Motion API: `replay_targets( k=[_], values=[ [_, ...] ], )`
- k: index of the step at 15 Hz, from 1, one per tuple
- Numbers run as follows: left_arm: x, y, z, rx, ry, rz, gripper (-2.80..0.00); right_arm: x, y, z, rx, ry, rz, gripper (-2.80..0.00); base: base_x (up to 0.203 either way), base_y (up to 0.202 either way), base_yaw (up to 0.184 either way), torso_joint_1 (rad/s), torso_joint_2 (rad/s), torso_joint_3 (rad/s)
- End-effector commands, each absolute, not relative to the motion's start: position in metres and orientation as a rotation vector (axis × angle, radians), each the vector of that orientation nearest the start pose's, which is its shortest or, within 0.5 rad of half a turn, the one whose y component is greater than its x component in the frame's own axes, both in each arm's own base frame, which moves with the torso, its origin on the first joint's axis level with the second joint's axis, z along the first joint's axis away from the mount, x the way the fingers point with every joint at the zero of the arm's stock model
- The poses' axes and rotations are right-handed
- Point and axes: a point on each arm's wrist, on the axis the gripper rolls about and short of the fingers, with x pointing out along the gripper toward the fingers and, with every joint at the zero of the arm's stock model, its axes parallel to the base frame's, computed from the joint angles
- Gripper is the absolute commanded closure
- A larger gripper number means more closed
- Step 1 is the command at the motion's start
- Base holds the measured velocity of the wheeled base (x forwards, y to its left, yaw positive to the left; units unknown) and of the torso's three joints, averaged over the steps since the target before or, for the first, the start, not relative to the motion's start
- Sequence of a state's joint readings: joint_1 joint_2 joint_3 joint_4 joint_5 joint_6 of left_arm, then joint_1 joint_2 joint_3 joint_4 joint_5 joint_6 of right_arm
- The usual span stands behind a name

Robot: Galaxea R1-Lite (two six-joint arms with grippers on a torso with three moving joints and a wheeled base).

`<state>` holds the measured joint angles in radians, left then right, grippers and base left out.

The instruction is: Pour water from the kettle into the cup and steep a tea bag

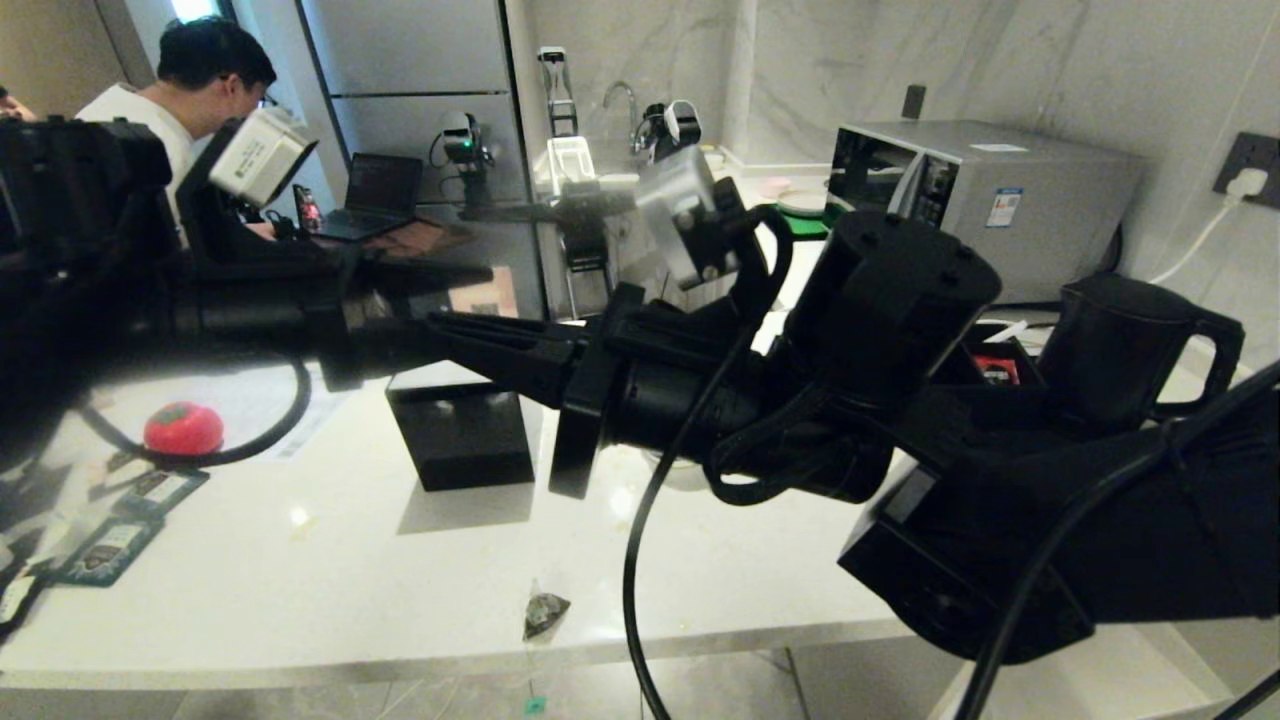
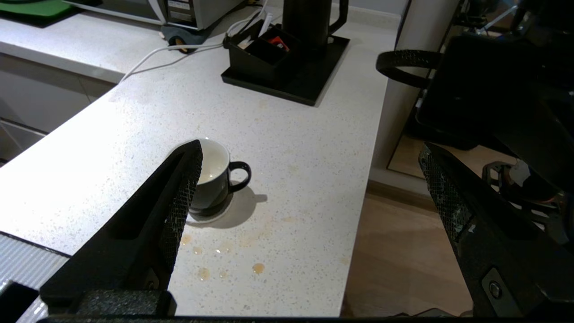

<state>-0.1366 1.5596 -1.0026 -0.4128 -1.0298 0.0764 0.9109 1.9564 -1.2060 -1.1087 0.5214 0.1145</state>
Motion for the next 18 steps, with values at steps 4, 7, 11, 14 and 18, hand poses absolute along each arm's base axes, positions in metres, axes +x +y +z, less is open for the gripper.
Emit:
replay_targets(
  k=[4,7,11,14,18],
  values=[
    [0.267,-0.055,0.260,0.009,0.084,-1.163,-2.80,0.229,0.312,0.246,0.169,-0.300,1.434,0.00,0.000,0.000,0.000,0.000,0.00,0.000],
    [0.266,-0.054,0.261,0.014,0.076,-1.157,-2.80,0.236,0.307,0.245,0.164,-0.299,1.408,0.00,0.000,0.000,0.000,0.000,0.00,0.000],
    [0.264,-0.051,0.262,0.034,0.064,-1.007,-2.80,0.250,0.295,0.243,0.162,-0.295,1.305,0.00,0.000,0.000,0.000,0.000,0.00,0.000],
    [0.254,-0.048,0.260,0.035,0.074,-0.908,-2.80,0.263,0.284,0.236,0.140,-0.282,1.151,0.00,0.000,0.000,0.000,0.000,0.00,0.000],
    [0.243,-0.033,0.261,0.042,0.071,-0.769,-2.80,0.281,0.264,0.225,0.051,-0.262,0.901,0.00,0.000,0.000,0.000,0.000,0.00,0.000]
  ],
)
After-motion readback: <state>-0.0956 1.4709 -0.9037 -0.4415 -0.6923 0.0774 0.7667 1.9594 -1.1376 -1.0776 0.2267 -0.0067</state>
